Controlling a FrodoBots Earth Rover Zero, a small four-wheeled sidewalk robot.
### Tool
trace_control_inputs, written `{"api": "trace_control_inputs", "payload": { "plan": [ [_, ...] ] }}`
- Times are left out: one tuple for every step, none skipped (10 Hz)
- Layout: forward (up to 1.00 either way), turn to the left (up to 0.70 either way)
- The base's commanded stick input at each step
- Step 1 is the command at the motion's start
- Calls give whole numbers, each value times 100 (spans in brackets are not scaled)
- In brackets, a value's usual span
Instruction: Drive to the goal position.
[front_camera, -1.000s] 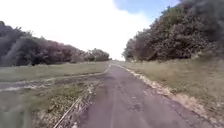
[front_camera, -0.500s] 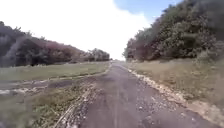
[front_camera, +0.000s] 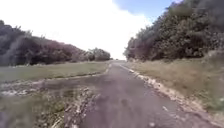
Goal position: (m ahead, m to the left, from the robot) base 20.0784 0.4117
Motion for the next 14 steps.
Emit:
{"api": "trace_control_inputs", "payload": {
  "plan": [
    [85,-2],
    [85,-3],
    [85,-5],
    [85,-26],
    [85,-24],
    [85,-2],
    [85,-1],
    [85,0],
    [85,0],
    [85,0],
    [85,0],
    [85,0],
    [85,0],
    [85,0]
  ]
}}
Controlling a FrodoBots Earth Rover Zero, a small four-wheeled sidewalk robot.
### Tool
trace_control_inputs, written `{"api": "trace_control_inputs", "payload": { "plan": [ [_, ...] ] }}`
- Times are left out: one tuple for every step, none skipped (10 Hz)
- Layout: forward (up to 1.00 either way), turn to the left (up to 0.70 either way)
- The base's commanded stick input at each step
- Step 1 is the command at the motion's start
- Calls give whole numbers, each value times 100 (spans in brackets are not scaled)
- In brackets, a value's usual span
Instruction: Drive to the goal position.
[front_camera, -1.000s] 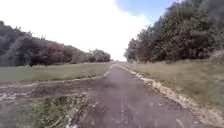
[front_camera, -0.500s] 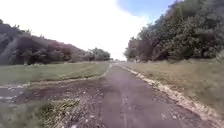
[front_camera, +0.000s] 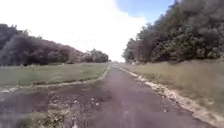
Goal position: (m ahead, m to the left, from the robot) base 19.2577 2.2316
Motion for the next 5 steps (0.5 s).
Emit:
{"api": "trace_control_inputs", "payload": {
  "plan": [
    [85,0],
    [85,0],
    [85,0],
    [85,0],
    [85,0]
  ]
}}
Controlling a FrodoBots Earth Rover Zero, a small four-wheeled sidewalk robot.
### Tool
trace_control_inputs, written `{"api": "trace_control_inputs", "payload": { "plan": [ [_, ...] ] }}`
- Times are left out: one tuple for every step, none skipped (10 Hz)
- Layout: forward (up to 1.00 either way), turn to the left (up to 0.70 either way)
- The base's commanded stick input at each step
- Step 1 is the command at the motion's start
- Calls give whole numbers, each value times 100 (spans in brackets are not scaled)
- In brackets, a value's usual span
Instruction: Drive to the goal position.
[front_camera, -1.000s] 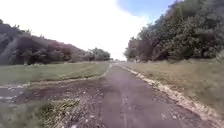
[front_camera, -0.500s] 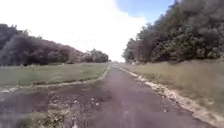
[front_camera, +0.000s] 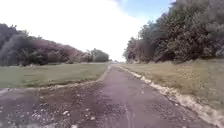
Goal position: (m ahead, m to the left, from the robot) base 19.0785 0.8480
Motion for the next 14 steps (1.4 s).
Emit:
{"api": "trace_control_inputs", "payload": {
  "plan": [
    [85,-13],
    [85,-22],
    [85,-34],
    [85,-34],
    [85,-28],
    [85,-15],
    [85,-1],
    [85,0],
    [85,0],
    [85,0],
    [85,0],
    [85,0],
    [85,0],
    [85,0]
  ]
}}
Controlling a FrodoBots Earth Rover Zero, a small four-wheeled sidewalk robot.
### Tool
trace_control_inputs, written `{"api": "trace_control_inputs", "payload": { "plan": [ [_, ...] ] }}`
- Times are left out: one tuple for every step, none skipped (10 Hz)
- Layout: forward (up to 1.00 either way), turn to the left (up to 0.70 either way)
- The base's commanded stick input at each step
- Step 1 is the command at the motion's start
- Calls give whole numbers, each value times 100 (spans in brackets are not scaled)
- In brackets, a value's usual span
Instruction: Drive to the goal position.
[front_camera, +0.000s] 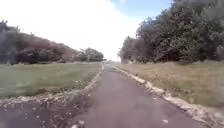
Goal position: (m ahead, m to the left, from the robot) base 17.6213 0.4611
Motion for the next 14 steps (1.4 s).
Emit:
{"api": "trace_control_inputs", "payload": {
  "plan": [
    [85,0],
    [85,0],
    [85,0],
    [85,0],
    [85,0],
    [85,0],
    [85,-4],
    [85,-12],
    [85,-19],
    [85,-29],
    [85,-26],
    [85,0],
    [85,0],
    [85,0]
  ]
}}
